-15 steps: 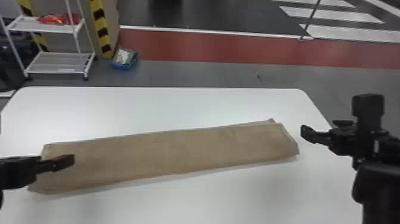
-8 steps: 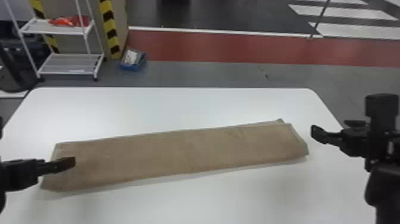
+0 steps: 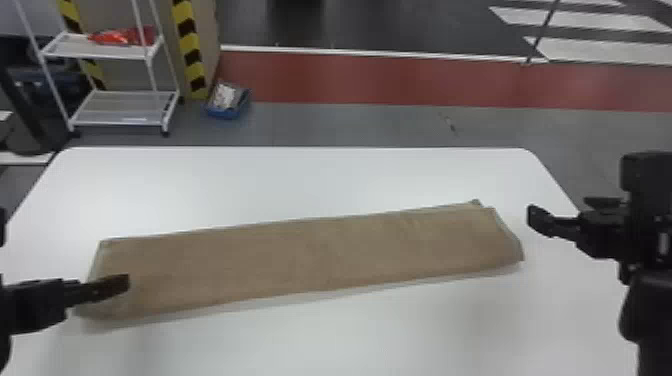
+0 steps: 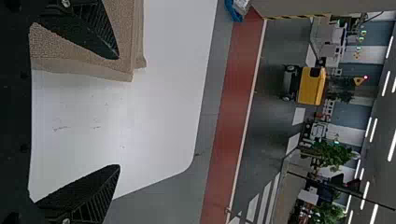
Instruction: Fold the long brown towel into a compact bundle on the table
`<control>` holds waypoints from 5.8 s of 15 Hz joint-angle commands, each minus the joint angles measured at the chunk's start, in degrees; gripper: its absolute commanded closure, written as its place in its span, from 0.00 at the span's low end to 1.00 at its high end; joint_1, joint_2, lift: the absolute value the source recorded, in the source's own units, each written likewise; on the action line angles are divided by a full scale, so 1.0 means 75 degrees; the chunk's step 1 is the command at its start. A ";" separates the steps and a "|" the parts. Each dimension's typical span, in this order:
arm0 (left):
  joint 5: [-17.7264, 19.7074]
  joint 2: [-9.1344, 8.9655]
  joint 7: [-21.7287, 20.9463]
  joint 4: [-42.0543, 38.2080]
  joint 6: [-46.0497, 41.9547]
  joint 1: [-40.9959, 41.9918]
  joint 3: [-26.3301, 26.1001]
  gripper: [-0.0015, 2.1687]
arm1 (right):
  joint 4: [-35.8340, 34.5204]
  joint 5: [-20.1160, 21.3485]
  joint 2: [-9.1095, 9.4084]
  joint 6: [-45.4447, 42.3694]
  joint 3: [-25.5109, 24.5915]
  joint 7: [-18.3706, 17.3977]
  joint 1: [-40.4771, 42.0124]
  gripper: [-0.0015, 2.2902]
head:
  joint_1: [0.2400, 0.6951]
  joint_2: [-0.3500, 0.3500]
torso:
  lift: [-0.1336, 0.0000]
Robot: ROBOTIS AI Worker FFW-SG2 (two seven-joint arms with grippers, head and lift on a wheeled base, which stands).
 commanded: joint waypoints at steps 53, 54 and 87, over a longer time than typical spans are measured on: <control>0.0135 -0.0024 0.0245 0.0097 -0.0022 0.0125 0.0246 0.07 | -0.0359 -0.0247 0.0007 -0.0043 0.0020 0.0059 0.0398 0.02 | 1.00 0.41 | 0.08; 0.0135 -0.0035 0.0292 0.0144 -0.0046 0.0090 0.0234 0.08 | -0.0359 -0.0247 0.0007 -0.0043 0.0031 0.0071 0.0398 0.02 | 1.00 0.41 | 0.08; 0.0557 0.0281 -0.0481 -0.1801 0.0985 -0.0531 0.1312 0.72 | -0.0230 -0.0223 0.0007 -0.0090 0.0055 0.0024 0.0246 0.02 | 1.00 0.51 | 0.08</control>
